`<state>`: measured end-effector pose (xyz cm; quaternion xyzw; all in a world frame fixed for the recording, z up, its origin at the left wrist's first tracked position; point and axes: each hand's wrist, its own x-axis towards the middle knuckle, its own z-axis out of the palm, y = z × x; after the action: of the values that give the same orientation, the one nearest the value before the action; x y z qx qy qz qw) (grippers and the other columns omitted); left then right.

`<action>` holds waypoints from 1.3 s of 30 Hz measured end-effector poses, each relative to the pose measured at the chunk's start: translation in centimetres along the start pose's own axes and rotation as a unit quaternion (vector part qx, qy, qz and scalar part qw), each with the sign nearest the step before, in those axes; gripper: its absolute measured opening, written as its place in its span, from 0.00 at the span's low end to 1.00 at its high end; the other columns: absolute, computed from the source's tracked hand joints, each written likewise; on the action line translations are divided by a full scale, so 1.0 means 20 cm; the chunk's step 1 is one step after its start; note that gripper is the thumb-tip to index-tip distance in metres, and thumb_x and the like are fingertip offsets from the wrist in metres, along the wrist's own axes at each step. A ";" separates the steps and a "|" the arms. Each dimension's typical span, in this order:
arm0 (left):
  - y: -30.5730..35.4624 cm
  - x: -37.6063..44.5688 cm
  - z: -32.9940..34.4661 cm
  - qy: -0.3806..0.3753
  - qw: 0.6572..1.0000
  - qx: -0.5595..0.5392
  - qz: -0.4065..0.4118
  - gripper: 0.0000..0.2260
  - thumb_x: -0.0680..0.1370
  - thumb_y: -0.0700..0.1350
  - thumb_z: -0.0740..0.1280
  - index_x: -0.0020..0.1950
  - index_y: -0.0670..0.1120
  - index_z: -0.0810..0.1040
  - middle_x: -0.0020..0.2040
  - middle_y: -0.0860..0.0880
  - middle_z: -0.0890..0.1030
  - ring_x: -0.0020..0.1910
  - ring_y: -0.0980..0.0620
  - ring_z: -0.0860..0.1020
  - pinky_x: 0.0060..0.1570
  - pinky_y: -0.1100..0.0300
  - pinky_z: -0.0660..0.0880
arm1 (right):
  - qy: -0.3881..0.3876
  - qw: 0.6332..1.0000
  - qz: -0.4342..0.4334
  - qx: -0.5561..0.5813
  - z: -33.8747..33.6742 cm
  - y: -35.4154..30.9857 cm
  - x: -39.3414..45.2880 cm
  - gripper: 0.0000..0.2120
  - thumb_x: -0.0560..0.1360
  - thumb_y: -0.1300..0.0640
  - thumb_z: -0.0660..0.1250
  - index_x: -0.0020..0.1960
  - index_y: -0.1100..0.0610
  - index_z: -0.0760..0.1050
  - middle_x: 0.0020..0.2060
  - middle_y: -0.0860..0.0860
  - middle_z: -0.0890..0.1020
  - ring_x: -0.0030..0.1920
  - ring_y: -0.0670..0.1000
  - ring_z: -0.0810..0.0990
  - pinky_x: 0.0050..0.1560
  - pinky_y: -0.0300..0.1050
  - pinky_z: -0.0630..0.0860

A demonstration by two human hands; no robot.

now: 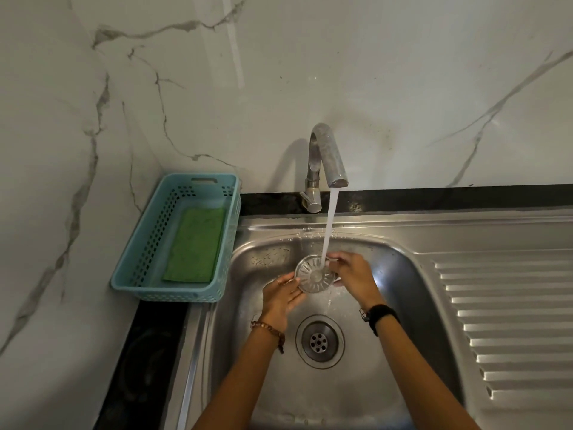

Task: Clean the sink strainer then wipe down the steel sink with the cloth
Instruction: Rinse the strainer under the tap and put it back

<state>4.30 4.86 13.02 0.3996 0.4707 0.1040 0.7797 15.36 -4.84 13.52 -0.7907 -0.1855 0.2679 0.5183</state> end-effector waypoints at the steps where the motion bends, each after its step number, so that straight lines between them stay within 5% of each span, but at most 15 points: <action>1: -0.01 0.00 0.00 -0.006 1.000 -0.004 -0.013 0.12 0.76 0.33 0.63 0.60 0.35 0.74 0.61 0.35 0.76 0.46 0.47 0.79 0.56 0.54 0.73 | 0.001 0.999 -0.038 -0.032 0.00 0.00 0.00 0.10 0.76 0.66 0.62 0.56 0.64 0.78 0.51 0.58 0.81 0.46 0.50 0.79 0.42 0.35 0.77; 4: -0.03 -0.01 0.01 -0.030 0.999 -0.006 -0.015 0.04 0.76 0.34 0.64 0.48 0.40 0.76 0.57 0.37 0.77 0.49 0.45 0.78 0.57 0.53 0.73 | 0.018 0.990 -0.115 -0.081 -0.03 0.02 -0.04 0.09 0.76 0.64 0.64 0.55 0.60 0.79 0.49 0.51 0.82 0.48 0.47 0.79 0.47 0.31 0.75; 7: -0.01 0.00 0.03 -0.032 0.999 -0.009 0.033 0.05 0.75 0.35 0.66 0.49 0.40 0.77 0.49 0.40 0.80 0.43 0.49 0.80 0.47 0.60 0.79 | 0.062 0.989 -0.131 -0.011 -0.06 0.09 -0.08 0.08 0.76 0.63 0.65 0.52 0.56 0.78 0.46 0.46 0.82 0.48 0.42 0.80 0.47 0.30 0.77; 10: 0.01 0.01 0.05 -0.028 0.996 0.040 0.073 0.07 0.73 0.35 0.69 0.51 0.38 0.78 0.46 0.43 0.81 0.38 0.53 0.79 0.34 0.70 0.79 | 0.068 0.991 -0.061 0.098 -0.05 0.18 -0.09 0.08 0.75 0.66 0.64 0.51 0.57 0.78 0.48 0.52 0.83 0.48 0.47 0.81 0.46 0.42 0.81; 14: 0.01 0.01 0.04 0.002 0.997 0.058 0.056 0.06 0.74 0.39 0.69 0.49 0.39 0.78 0.40 0.46 0.80 0.33 0.55 0.79 0.30 0.70 0.78 | 0.008 0.991 0.050 0.122 0.04 0.21 -0.04 0.09 0.76 0.67 0.62 0.55 0.67 0.77 0.47 0.58 0.81 0.41 0.48 0.80 0.33 0.30 0.77; 17: -0.01 0.01 -0.02 0.014 1.000 0.010 -0.008 0.02 0.76 0.38 0.66 0.43 0.42 0.76 0.40 0.45 0.79 0.37 0.53 0.78 0.30 0.69 0.78 | 0.009 0.990 0.069 0.125 0.07 0.17 -0.02 0.10 0.77 0.67 0.61 0.55 0.68 0.77 0.44 0.57 0.81 0.36 0.47 0.79 0.29 0.31 0.77; 20: -0.04 0.04 -0.07 -0.012 0.999 -0.010 -0.049 0.03 0.77 0.38 0.63 0.46 0.40 0.76 0.49 0.40 0.79 0.44 0.49 0.78 0.40 0.62 0.80 | 0.021 0.998 -0.004 0.060 0.05 0.11 -0.03 0.08 0.77 0.63 0.62 0.53 0.60 0.78 0.43 0.51 0.81 0.40 0.46 0.80 0.32 0.34 0.77; 24: -0.05 0.05 -0.03 -0.047 0.992 -0.071 -0.094 0.16 0.80 0.46 0.58 0.62 0.36 0.69 0.56 0.37 0.74 0.61 0.40 0.72 0.59 0.50 0.70 | 0.007 0.994 -0.100 0.040 -0.01 0.09 -0.07 0.05 0.76 0.61 0.65 0.49 0.53 0.77 0.45 0.46 0.82 0.47 0.45 0.81 0.45 0.38 0.79; 27: -0.01 0.07 0.01 -0.067 0.983 -0.124 -0.115 0.08 0.78 0.40 0.62 0.52 0.37 0.74 0.49 0.38 0.77 0.53 0.42 0.76 0.56 0.50 0.75 | -0.011 0.984 -0.122 0.131 -0.05 0.14 -0.09 0.04 0.75 0.63 0.65 0.48 0.59 0.78 0.49 0.51 0.83 0.51 0.46 0.81 0.52 0.37 0.78; 30: 0.03 0.09 0.04 -0.063 0.984 -0.140 -0.091 0.05 0.75 0.30 0.62 0.47 0.37 0.76 0.48 0.40 0.78 0.47 0.47 0.78 0.42 0.60 0.80 | -0.022 0.977 -0.087 0.193 -0.09 0.21 -0.08 0.05 0.74 0.65 0.65 0.43 0.58 0.78 0.56 0.50 0.82 0.59 0.46 0.79 0.57 0.39 0.75; 33: 0.06 0.10 0.04 -0.064 0.986 -0.141 -0.054 0.14 0.73 0.27 0.62 0.57 0.36 0.73 0.56 0.40 0.76 0.50 0.48 0.78 0.55 0.58 0.75 | -0.055 0.956 0.039 0.287 -0.07 0.26 -0.05 0.08 0.75 0.67 0.63 0.44 0.58 0.79 0.51 0.49 0.84 0.58 0.51 0.80 0.49 0.39 0.80; 36: 0.07 0.10 0.02 -0.081 0.993 -0.084 -0.015 0.22 0.72 0.27 0.64 0.64 0.40 0.71 0.59 0.40 0.76 0.49 0.48 0.79 0.54 0.56 0.77 | -0.067 0.914 0.166 0.363 -0.04 0.23 -0.01 0.09 0.77 0.67 0.60 0.52 0.59 0.77 0.46 0.53 0.84 0.49 0.51 0.83 0.40 0.37 0.81; 39: 0.07 0.09 -0.02 -0.062 0.998 -0.007 -0.006 0.22 0.72 0.30 0.66 0.65 0.44 0.71 0.60 0.43 0.78 0.56 0.44 0.77 0.60 0.50 0.73 | -0.094 0.945 0.115 0.292 -0.05 0.17 0.02 0.12 0.73 0.66 0.66 0.54 0.54 0.75 0.51 0.52 0.82 0.50 0.48 0.81 0.45 0.36 0.80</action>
<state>5.31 7.03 12.72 0.3967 0.4230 0.0778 0.8109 16.38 -6.54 10.68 -0.5922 -0.0546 0.4410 0.6722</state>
